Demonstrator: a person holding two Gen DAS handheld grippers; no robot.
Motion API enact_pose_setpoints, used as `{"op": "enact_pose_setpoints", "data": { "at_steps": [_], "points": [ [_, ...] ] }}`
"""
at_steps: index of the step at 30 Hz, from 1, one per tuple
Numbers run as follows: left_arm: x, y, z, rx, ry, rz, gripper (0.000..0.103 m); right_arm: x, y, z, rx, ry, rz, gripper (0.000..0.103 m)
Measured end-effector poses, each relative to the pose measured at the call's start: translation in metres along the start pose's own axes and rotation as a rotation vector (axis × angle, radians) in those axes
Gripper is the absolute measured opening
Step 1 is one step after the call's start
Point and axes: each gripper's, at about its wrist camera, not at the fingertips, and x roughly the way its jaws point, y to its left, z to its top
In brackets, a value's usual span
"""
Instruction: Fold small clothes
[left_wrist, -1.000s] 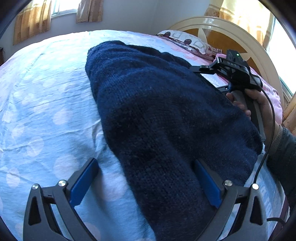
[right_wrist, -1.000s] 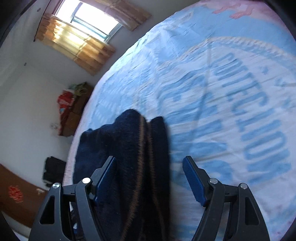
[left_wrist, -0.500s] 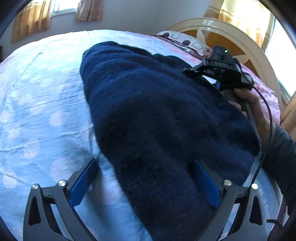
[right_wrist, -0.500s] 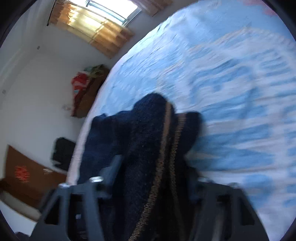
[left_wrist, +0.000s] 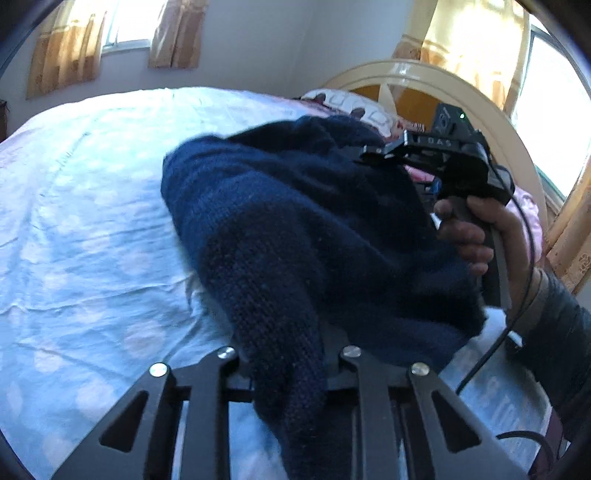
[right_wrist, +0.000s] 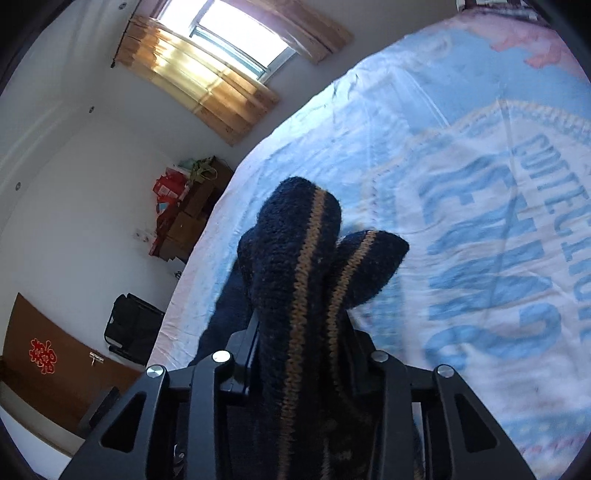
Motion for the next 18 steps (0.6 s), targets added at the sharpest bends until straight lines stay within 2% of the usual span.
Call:
{"op": "enact_pose_setpoints", "data": {
  "at_steps": [8,18],
  "points": [
    [-0.07,0.013,-0.018,0.016,-0.066,0.051,0.023,0.003,0.051,-0.016,-0.024,0.008,0.079,0.035],
    [-0.153,0.063,-0.065,-0.044,-0.118,0.179,0.023,0.069,0.137,-0.054,-0.079,0.115,0.198,0.035]
  ]
}}
